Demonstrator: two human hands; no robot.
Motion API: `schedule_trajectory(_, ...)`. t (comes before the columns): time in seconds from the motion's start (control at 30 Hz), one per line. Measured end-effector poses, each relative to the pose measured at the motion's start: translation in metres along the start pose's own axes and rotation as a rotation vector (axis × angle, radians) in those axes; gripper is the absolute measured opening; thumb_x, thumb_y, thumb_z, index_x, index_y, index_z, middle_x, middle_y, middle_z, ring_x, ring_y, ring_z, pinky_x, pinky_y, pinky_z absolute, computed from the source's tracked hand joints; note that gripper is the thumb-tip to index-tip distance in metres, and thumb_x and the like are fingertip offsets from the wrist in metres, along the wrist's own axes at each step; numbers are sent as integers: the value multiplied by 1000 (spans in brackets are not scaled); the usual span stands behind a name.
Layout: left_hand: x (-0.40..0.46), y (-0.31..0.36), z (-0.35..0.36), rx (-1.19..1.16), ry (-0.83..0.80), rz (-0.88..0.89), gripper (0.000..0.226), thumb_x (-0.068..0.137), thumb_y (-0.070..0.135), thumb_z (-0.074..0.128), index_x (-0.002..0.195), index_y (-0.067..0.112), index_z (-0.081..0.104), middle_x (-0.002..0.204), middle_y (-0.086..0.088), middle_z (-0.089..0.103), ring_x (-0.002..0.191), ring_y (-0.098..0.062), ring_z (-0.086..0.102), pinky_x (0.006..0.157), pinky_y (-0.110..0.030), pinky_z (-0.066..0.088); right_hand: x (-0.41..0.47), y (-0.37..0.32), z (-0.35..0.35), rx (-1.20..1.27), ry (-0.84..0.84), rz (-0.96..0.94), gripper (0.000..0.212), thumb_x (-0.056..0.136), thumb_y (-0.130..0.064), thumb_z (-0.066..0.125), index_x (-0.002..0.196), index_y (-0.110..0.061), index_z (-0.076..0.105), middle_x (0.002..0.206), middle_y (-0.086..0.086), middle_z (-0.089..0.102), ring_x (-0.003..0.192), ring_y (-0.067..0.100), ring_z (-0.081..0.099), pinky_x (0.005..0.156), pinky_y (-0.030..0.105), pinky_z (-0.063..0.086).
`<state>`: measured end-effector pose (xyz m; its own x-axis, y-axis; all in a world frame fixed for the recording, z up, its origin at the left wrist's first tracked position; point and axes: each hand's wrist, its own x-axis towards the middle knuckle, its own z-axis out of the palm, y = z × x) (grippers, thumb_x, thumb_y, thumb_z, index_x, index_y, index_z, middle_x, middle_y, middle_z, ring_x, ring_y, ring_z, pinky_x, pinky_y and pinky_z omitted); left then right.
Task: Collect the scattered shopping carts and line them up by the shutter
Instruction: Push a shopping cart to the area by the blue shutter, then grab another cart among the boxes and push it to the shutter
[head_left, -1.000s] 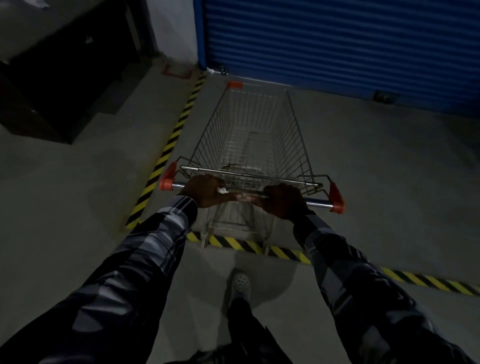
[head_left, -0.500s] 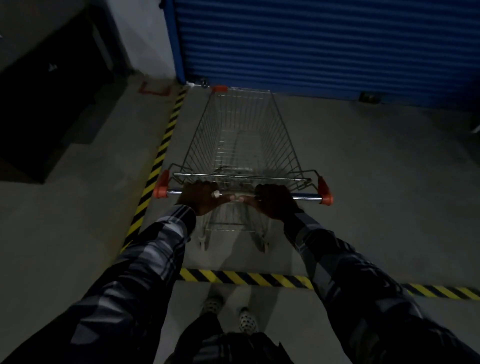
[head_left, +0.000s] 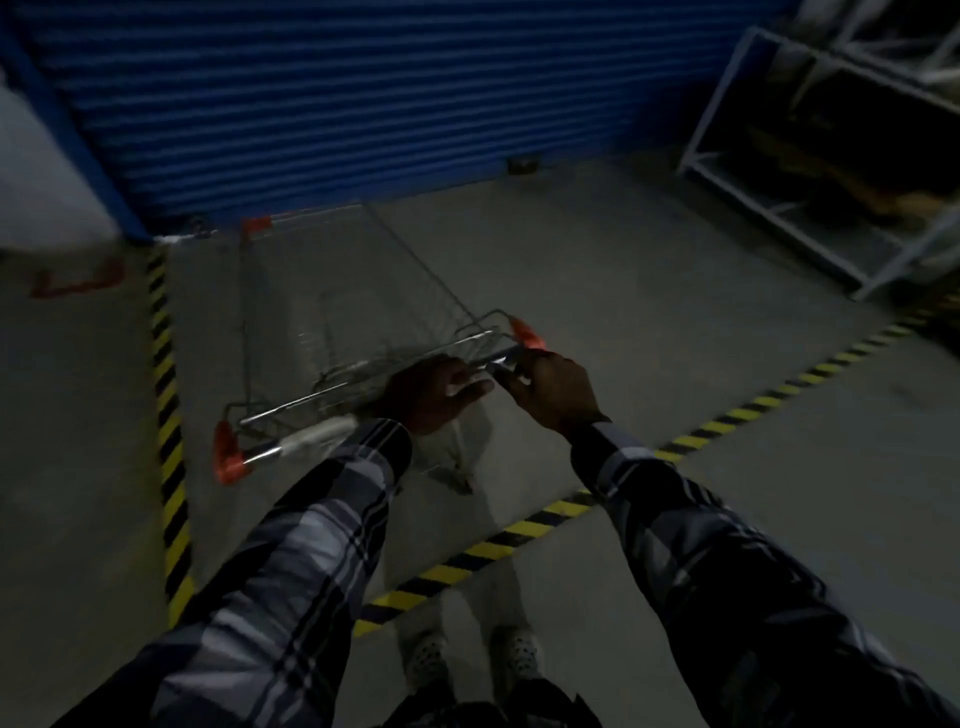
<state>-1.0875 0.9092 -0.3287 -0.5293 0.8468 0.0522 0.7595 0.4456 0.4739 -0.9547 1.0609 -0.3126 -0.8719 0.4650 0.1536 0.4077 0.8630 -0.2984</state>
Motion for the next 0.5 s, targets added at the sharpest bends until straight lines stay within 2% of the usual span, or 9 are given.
schedule_trajectory(0.07, 6, 46, 17, -42, -73, 121, 42, 93, 65, 47, 84, 26, 60, 85, 4, 62, 85, -20, 64, 72, -33, 49, -38, 26, -21, -25, 59, 159, 49, 95, -64, 37, 103, -26, 67, 77, 1, 69, 76, 27, 64, 60, 30, 39)
schedule_trajectory(0.17, 4, 118, 54, -46, -156, 280, 51, 95, 65, 43, 71, 21, 54, 73, 3, 57, 73, -20, 60, 65, -32, 47, -116, 68, -44, -16, 140, 368, 43, 98, -56, 40, 101, -23, 67, 60, -3, 56, 65, 29, 61, 53, 29, 33)
schedule_trajectory(0.27, -20, 202, 100, -36, -245, 471, 57, 97, 61, 42, 63, 16, 49, 66, -5, 58, 64, -24, 58, 58, -36, 44, -220, 112, -63, -51, 219, 568, 36, 99, -48, 45, 101, -20, 68, 67, 3, 65, 66, 32, 62, 52, 29, 36)
schedule_trajectory(0.37, -68, 293, 152, -18, -369, 656, 54, 100, 49, 47, 57, 19, 33, 62, -10, 52, 62, -31, 55, 54, -37, 39, -343, 145, -73, -70, 329, 786, 34, 97, -48, 45, 94, -22, 66, 75, 5, 70, 69, 33, 65, 56, 34, 49)
schedule_trajectory(0.5, -164, 413, 234, -57, -512, 888, 45, 98, 45, 43, 70, 12, 53, 62, -5, 57, 61, -29, 55, 53, -36, 43, -525, 160, -87, 53, 567, 1116, 40, 93, -56, 37, 84, -25, 60, 67, -2, 69, 63, 23, 65, 57, 36, 52)
